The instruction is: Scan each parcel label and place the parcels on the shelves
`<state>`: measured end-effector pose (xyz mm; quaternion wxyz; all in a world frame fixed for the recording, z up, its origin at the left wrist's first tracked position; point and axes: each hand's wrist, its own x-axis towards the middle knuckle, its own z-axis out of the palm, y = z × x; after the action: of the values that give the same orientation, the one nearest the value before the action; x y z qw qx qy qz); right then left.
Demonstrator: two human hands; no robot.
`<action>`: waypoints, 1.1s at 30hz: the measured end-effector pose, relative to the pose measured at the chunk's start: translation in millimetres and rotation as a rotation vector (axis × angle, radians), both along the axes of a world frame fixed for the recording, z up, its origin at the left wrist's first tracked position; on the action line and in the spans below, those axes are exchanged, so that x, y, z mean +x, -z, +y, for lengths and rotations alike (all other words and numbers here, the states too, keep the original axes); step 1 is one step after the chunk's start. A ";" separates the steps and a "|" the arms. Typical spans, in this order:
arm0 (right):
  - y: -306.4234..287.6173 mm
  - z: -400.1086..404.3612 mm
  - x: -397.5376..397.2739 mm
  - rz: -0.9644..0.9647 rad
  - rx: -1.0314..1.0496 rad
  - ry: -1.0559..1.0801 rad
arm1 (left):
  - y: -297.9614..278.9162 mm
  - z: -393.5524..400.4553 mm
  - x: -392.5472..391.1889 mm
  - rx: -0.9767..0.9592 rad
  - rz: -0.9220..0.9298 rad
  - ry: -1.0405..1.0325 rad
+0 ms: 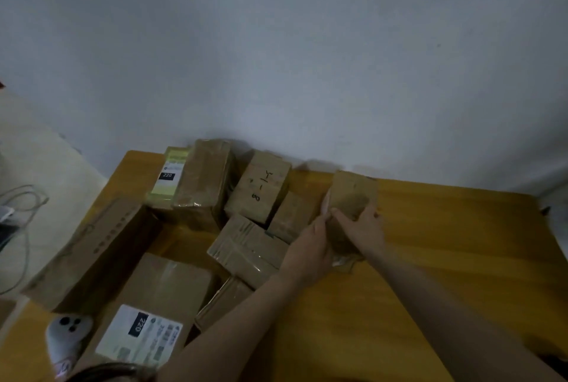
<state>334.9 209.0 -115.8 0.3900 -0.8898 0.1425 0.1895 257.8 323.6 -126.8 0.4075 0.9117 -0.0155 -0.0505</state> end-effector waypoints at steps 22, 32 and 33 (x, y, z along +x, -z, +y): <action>-47.1 -200.1 -87.7 -0.018 0.717 0.230 | -37.3 -65.9 -15.2 -0.089 0.202 0.285; -45.5 -296.7 -146.4 -0.049 0.843 0.286 | -47.3 -161.1 -55.8 -0.619 0.569 0.339; -46.8 -304.4 -151.9 -0.047 0.862 0.279 | -47.1 -169.6 -59.9 -0.620 0.573 0.342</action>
<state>183.0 -95.4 -69.1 0.7496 -0.6226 0.1604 0.1571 197.8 154.0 -79.6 0.6347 0.6804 -0.0667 -0.3602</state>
